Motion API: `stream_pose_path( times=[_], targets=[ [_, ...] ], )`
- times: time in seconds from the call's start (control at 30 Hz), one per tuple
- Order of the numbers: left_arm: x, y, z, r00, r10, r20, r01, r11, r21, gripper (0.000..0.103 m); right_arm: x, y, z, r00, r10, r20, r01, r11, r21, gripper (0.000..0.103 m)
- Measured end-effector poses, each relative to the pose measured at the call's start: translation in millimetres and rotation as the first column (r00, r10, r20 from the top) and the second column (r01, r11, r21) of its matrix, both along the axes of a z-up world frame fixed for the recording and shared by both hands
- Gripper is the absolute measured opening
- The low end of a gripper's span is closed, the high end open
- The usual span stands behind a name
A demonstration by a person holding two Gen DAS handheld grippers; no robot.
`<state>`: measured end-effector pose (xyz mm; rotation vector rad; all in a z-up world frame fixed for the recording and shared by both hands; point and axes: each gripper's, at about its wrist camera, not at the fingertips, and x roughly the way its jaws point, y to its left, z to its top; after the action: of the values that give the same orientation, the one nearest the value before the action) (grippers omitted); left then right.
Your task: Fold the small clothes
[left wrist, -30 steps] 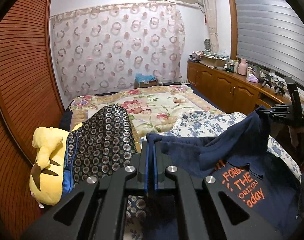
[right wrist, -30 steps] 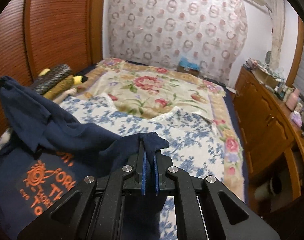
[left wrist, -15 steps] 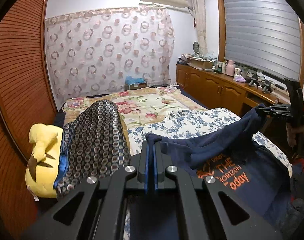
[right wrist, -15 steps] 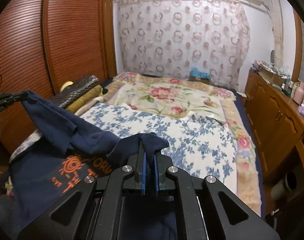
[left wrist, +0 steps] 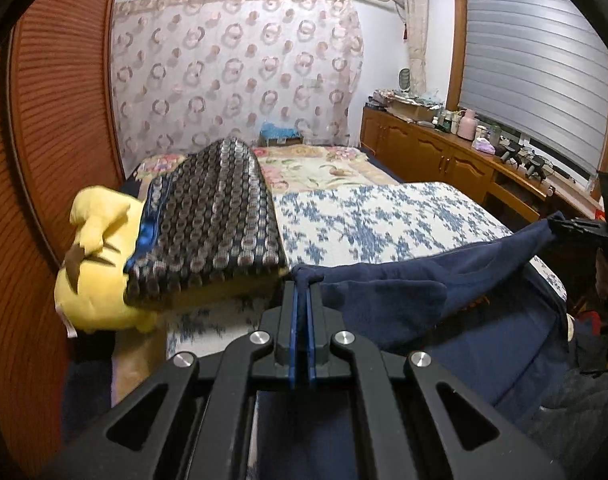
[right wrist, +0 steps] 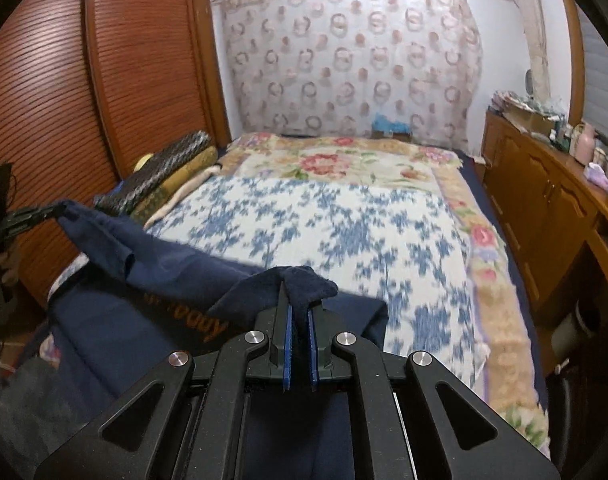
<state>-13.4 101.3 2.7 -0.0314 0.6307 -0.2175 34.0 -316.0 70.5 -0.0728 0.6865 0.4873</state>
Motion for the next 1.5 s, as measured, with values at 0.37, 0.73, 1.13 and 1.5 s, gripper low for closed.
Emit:
stream_pose_path(
  times=[0.37, 0.73, 1.13, 1.5],
  targets=[
    [1.3, 14.0, -46.1, 0.991, 0.020, -0.130, -0.023, 0.999, -0.024, 0.004, -13.7, 1.7, -60.2, 0.992, -0.022, -0.128, 0.010, 0.995, -0.095, 0.004],
    [5.2, 22.5, -35.0, 0.995, 0.019, -0.100, -0.022, 0.999, -0.029, 0.056, -13.8, -1.0, -63.1, 0.989, -0.030, -0.147, 0.011, 0.992, -0.124, 0.013],
    [67.7, 13.4, -50.3, 0.987, 0.007, -0.158, -0.009, 1.000, -0.011, 0.059, 5.8, -13.7, -42.2, 0.995, -0.068, -0.073, 0.053, 0.981, -0.185, 0.051],
    [92.5, -1.4, -64.8, 0.978, -0.029, -0.207, 0.021, 0.999, -0.042, 0.059, 39.2, -9.7, -38.6, 0.994, -0.102, -0.025, 0.096, 0.976, -0.194, 0.061]
  ],
)
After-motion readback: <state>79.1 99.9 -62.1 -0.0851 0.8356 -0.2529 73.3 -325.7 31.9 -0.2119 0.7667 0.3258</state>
